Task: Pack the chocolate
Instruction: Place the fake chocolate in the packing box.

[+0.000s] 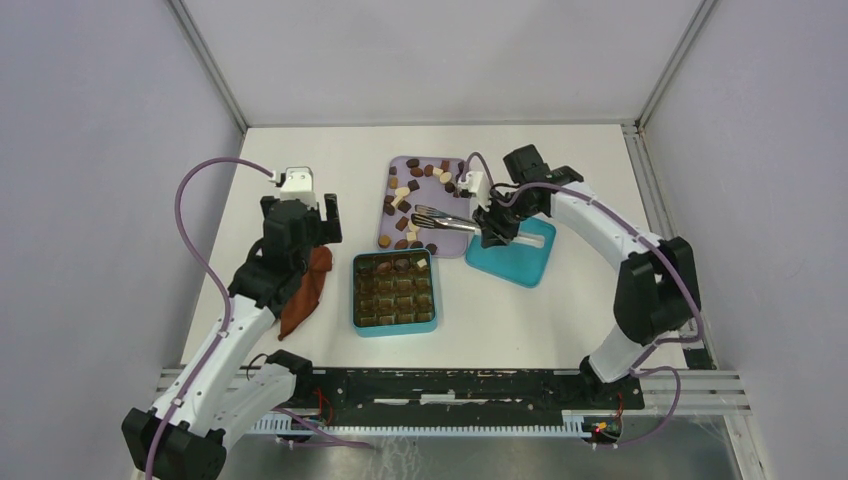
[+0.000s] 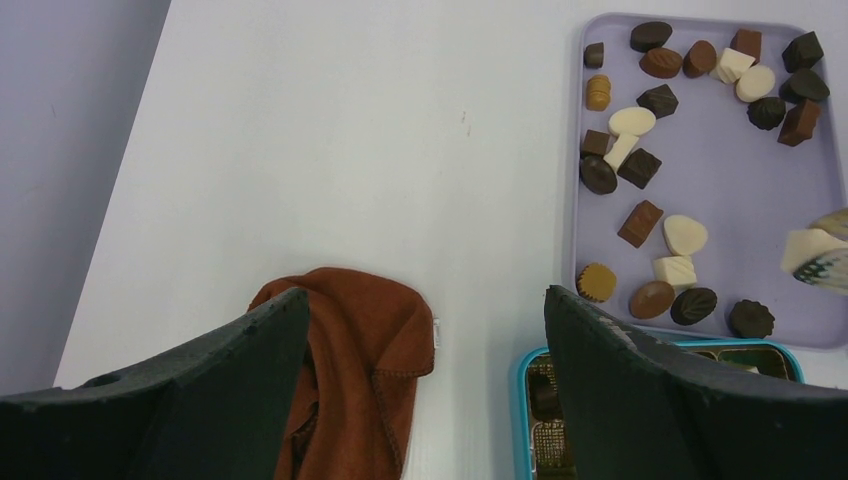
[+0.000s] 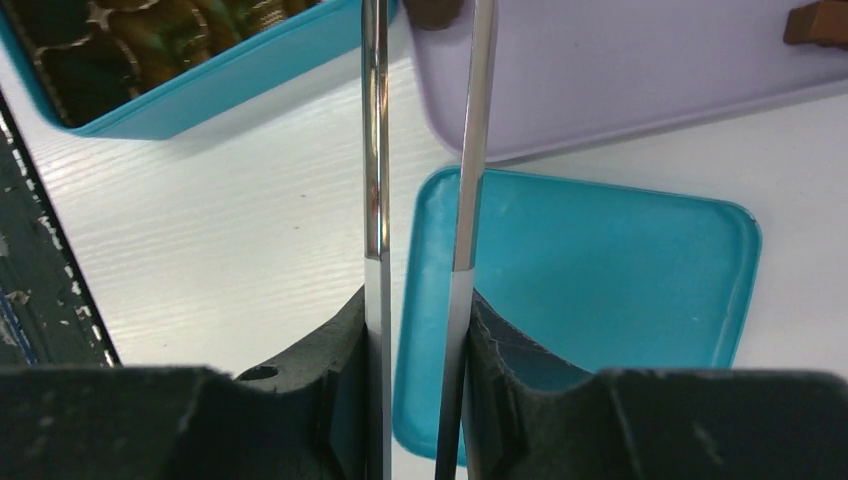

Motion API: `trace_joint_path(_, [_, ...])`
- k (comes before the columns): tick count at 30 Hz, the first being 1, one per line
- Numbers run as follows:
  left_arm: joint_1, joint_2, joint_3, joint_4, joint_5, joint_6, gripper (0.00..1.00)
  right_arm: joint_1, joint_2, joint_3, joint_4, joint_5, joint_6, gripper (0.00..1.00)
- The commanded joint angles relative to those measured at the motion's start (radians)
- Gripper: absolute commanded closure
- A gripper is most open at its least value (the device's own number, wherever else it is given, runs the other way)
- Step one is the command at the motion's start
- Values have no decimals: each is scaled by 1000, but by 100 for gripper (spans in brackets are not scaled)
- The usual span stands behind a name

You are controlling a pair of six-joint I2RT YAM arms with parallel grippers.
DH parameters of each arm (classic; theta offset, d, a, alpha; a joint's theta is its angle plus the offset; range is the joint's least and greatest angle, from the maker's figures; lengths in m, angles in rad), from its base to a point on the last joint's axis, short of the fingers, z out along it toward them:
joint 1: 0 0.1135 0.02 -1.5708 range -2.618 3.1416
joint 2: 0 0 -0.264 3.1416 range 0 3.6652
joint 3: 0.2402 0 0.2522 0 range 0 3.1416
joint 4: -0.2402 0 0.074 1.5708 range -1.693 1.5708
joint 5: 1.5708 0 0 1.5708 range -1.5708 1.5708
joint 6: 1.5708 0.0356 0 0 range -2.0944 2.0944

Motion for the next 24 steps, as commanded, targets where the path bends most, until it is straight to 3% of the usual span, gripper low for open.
trace_joint_path(1, [6,-21,-6,44,-7,35,7,-5,-154,-83,28,-109,-87,93])
trace_joint_path(10, [6,-59,-30,74,63,52,1,23,-312,-254,-59,-115,-243,92])
trace_joint_path(15, [6,-47,-34,80,64,57,0,92,-323,-301,-12,10,-222,91])
trace_joint_path(24, [6,-12,-32,86,80,58,1,144,-294,-315,17,80,-198,88])
